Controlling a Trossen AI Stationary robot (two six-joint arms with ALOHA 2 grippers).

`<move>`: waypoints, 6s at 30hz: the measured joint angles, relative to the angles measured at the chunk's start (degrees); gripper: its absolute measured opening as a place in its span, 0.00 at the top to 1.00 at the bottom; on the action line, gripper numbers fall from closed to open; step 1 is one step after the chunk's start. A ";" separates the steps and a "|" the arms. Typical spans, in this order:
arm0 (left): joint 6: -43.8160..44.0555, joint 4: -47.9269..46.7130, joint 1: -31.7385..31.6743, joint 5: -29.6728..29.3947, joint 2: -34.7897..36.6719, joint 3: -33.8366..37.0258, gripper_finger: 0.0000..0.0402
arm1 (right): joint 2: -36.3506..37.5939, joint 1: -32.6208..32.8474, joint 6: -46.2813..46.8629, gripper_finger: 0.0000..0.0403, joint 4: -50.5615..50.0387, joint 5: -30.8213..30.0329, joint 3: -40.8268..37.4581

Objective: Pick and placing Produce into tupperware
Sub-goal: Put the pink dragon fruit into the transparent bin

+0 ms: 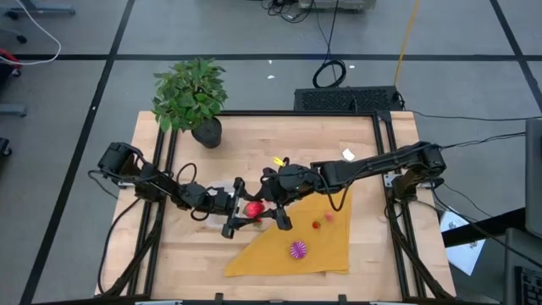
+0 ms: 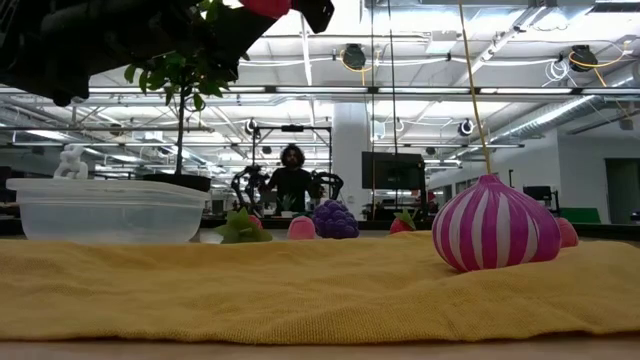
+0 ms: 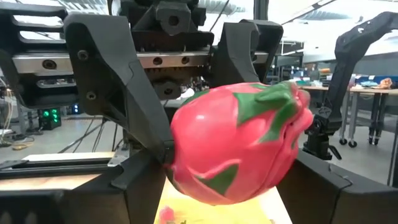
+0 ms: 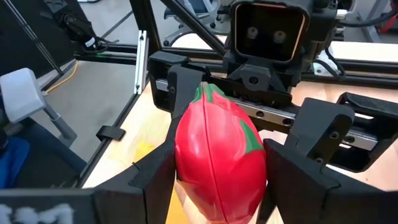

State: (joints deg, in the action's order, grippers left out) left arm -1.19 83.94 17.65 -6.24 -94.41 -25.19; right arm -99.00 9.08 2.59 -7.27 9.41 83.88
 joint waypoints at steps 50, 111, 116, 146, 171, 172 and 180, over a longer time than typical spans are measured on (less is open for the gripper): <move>-0.36 0.13 -0.02 1.08 0.00 -0.02 0.48 | -0.02 0.02 2.34 0.43 4.07 1.66 -2.51; -0.39 -0.11 -0.04 1.05 0.15 -0.24 0.47 | 1.22 0.04 1.18 0.41 4.85 0.85 -2.64; -0.41 -0.27 -0.02 1.05 0.15 -0.17 0.47 | 1.27 -0.05 1.03 0.41 4.21 0.87 -2.64; -0.55 0.10 -0.06 0.85 0.07 0.00 0.47 | 1.97 -0.44 -6.19 0.20 2.54 -5.23 -2.60; -2.17 -1.62 2.42 -5.53 0.12 -0.07 0.47 | 7.65 -0.37 -6.24 0.20 -5.10 -5.19 -2.56; -2.81 -2.03 3.14 -6.74 0.55 -0.04 0.47 | 7.79 -0.37 -5.76 0.20 -5.58 -5.18 -2.56; -5.55 -16.04 10.80 -21.53 10.34 0.48 0.47 | 10.37 -0.37 -4.79 0.20 -7.71 -5.14 -2.56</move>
State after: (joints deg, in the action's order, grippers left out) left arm -6.74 67.90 28.45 -27.77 -84.07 -24.71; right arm -88.63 8.71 -2.20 -14.97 4.27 81.32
